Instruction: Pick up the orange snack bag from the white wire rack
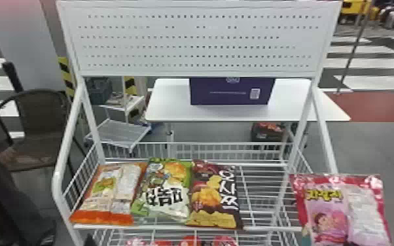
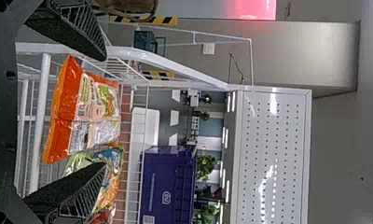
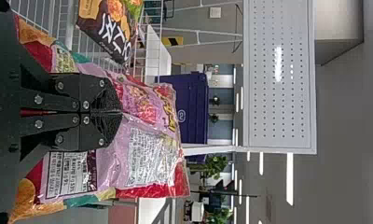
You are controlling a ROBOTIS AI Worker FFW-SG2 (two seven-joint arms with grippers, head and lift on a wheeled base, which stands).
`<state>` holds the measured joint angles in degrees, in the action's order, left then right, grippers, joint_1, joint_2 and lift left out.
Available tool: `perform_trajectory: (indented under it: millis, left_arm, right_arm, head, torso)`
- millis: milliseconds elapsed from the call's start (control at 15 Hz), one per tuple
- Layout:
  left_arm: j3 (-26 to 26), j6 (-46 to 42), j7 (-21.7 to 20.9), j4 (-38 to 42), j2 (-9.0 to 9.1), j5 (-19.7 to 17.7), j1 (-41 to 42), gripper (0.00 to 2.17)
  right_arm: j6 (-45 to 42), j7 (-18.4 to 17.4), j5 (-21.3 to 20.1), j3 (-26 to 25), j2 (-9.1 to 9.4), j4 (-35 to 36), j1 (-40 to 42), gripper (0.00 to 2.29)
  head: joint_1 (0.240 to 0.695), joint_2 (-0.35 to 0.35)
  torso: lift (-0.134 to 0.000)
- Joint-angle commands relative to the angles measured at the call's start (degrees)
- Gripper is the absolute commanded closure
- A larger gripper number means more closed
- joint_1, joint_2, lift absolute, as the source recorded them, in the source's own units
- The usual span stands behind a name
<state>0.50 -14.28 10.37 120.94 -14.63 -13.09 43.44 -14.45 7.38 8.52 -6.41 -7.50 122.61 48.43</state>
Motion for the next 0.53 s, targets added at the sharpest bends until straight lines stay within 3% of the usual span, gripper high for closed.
perform_trajectory:
  millis: [0,200,467]
  left_arm:
    - [0.29,0.0,-0.08,0.08,-0.05,0.0,-0.11,0.08]
    - [4.25,7.56,-0.35,-3.7,0.13,1.75,-8.02,0.08]
    - [10.49,11.25,0.09,-16.62,1.0,1.23,-23.93,0.09]
  right_arm:
    - [0.0,0.0,0.0,-0.01,-0.06,-0.09,0.0,2.25]
    - [0.0,0.0,-0.09,0.43,-0.06,-0.17,-0.18,2.25]
    - [0.0,0.0,-0.26,0.61,-0.15,-0.53,-0.09,2.25]
  head:
    - [0.499,0.0]
    - [0.499,0.0]
    - [0.499,0.0]
  torso:
    - [0.0]
    - [0.0]
    - [0.0]
